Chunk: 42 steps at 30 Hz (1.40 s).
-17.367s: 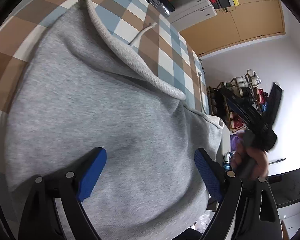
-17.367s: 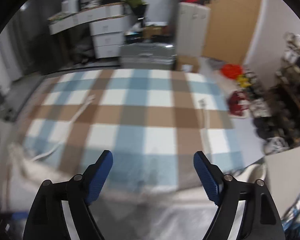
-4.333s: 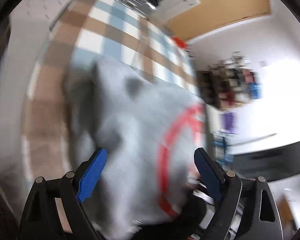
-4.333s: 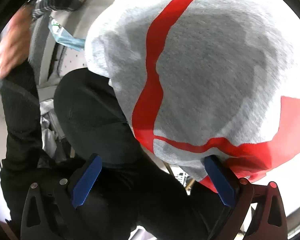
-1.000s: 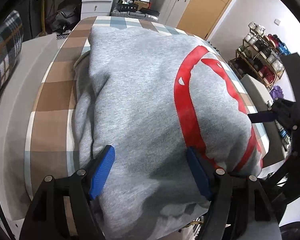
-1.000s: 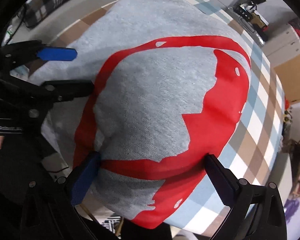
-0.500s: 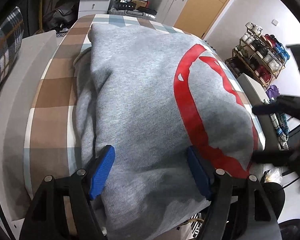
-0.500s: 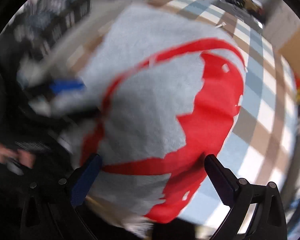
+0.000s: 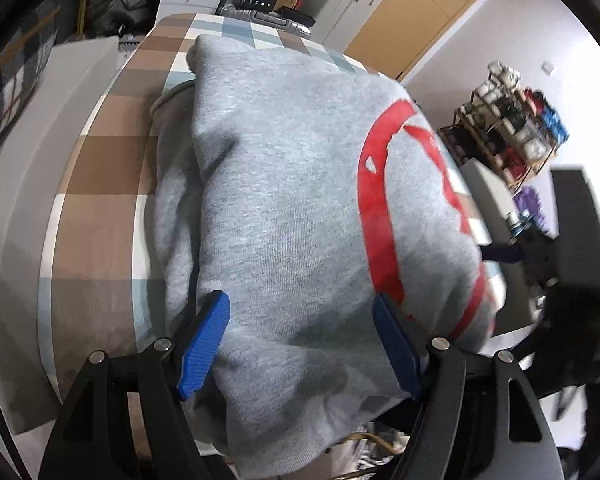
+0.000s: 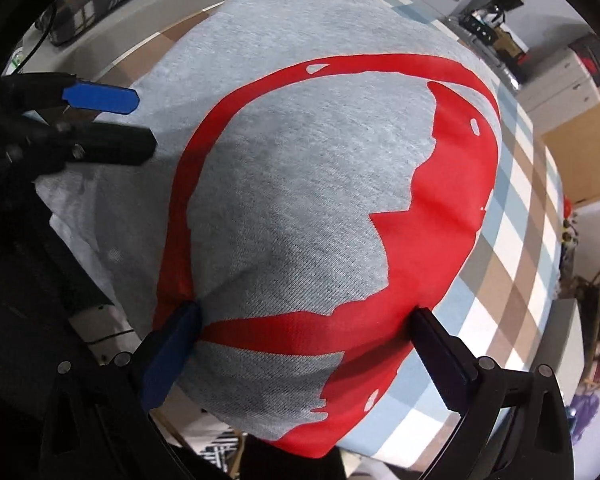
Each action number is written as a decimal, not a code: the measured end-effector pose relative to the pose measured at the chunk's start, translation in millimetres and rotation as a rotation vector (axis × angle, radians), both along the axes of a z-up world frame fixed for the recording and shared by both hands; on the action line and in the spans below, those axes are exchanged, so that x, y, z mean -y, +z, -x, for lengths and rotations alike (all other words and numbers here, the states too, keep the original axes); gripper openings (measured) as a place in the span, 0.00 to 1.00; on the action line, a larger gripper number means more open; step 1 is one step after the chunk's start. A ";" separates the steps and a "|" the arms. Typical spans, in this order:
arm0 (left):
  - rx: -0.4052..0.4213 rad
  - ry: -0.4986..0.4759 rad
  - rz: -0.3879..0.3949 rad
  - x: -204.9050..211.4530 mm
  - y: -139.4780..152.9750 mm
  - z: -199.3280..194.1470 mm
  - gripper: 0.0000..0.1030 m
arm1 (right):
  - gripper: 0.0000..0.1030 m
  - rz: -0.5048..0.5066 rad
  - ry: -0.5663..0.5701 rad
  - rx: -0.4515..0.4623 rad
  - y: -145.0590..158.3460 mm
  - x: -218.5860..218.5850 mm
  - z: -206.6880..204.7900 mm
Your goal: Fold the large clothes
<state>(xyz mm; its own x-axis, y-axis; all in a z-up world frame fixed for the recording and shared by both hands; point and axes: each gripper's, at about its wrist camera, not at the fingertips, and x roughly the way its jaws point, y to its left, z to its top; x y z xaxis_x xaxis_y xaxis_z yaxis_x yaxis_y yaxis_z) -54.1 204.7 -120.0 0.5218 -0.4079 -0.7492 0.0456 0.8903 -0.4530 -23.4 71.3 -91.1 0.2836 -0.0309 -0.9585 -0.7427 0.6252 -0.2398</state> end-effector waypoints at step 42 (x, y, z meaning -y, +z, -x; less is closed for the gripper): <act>-0.376 -0.119 0.375 -33.8 -33.9 -105.7 0.68 | 1.00 -1.023 -0.432 -0.614 -42.5 90.4 -119.4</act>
